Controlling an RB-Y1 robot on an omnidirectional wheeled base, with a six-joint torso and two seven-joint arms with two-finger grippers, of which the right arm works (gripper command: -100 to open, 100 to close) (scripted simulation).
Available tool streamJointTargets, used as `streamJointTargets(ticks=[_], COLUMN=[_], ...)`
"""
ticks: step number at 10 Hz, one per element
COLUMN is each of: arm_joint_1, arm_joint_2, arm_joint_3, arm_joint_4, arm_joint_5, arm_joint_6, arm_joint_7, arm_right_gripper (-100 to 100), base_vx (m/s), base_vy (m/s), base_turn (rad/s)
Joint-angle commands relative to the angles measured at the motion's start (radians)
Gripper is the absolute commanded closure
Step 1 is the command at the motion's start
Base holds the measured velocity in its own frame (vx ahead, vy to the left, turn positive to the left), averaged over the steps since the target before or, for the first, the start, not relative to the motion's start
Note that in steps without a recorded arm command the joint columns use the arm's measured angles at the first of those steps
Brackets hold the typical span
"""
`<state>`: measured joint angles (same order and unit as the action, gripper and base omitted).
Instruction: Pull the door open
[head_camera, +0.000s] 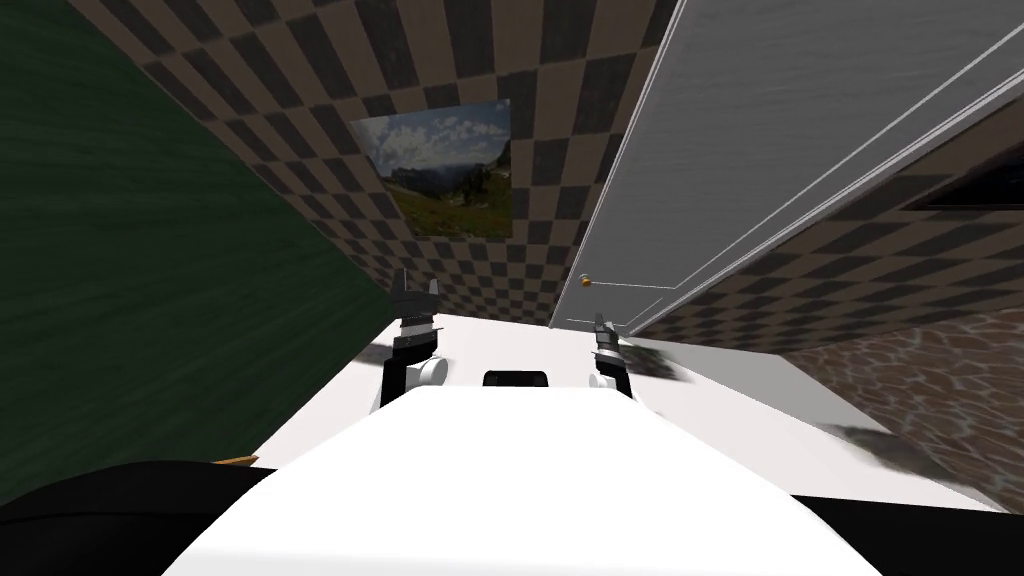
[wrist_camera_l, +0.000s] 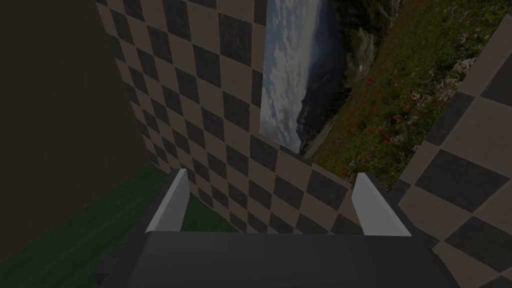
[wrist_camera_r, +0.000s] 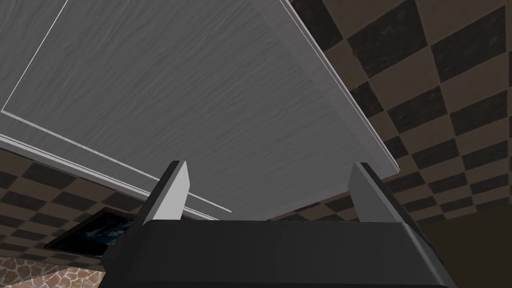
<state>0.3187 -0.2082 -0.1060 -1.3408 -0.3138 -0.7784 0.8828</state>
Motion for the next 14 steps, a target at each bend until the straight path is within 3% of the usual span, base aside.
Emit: streamJointTargets(ticks=[1, 14], arm_joint_1=[-0.008, -0.079], arm_joint_2=[-0.013, -0.092], arm_joint_3=[-0.008, -0.053], arm_joint_4=[0.041, 0.385], arm_joint_5=[-0.019, -0.148], arm_joint_6=[-0.005, -0.066], arm_joint_7=[0.047, 0.374], arm_right_gripper=[-100, -100], base_vx=[0.058, 0.03], base_vy=[-0.093, -0.093], base_turn=[0.231, 0.203])
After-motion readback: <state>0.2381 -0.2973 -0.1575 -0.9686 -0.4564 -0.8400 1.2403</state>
